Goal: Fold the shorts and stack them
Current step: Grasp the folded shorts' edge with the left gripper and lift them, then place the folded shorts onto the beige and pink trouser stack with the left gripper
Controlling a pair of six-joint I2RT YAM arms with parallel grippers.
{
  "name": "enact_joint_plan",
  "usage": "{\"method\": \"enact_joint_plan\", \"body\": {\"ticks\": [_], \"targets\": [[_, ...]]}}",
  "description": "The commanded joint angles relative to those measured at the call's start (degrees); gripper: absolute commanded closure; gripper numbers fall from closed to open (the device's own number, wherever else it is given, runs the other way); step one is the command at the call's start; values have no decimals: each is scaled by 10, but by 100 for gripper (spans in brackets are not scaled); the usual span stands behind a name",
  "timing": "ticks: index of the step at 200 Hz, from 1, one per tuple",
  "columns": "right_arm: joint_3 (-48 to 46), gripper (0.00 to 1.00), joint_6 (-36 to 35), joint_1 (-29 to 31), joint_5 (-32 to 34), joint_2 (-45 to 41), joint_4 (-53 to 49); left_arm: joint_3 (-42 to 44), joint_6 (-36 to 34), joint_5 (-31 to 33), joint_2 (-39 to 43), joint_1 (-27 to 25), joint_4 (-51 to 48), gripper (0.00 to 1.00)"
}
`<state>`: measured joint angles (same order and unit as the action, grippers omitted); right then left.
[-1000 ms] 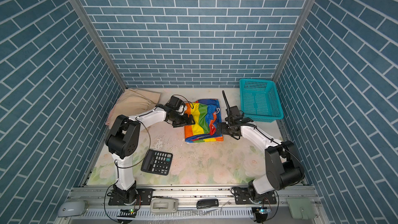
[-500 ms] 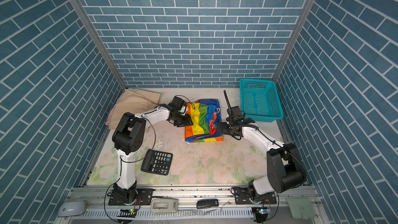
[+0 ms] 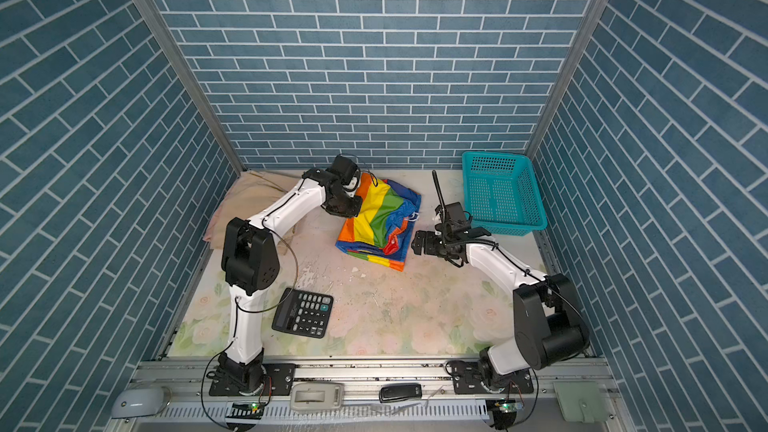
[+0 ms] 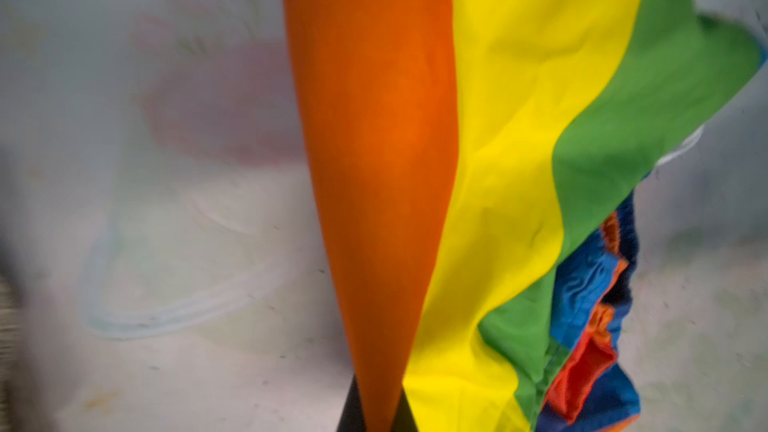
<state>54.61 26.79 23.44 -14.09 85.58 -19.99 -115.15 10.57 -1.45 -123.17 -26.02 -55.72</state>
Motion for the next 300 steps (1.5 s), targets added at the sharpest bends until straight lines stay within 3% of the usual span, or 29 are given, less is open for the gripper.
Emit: {"method": "enact_joint_plan", "body": {"ticks": [1, 25, 85, 136, 171, 231, 265, 300], "targets": [[43, 1, 26, 25, -24, 39, 32, -69, -76, 192, -22, 7, -173, 100], [95, 2, 32, 59, -25, 84, 39, -103, -101, 287, -17, 11, -215, 100], [229, 1, 41, 124, -41, 200, 47, -108, -144, 403, 15, 38, -221, 100], [284, 2, 62, 149, -59, 252, 68, -99, -184, 455, 61, 57, -183, 100], [275, 1, 73, 158, -65, 254, 89, -105, -192, 458, 74, 81, -180, 100], [268, 1, 68, 160, -71, 248, 91, -119, -181, 382, 98, 135, -164, 100], [271, 2, 67, 160, -72, 248, 90, -147, -140, 244, 114, 177, -168, 100], [279, 1, 68, 160, -79, 255, 90, -144, -111, 183, 121, 229, -156, 100]]}}
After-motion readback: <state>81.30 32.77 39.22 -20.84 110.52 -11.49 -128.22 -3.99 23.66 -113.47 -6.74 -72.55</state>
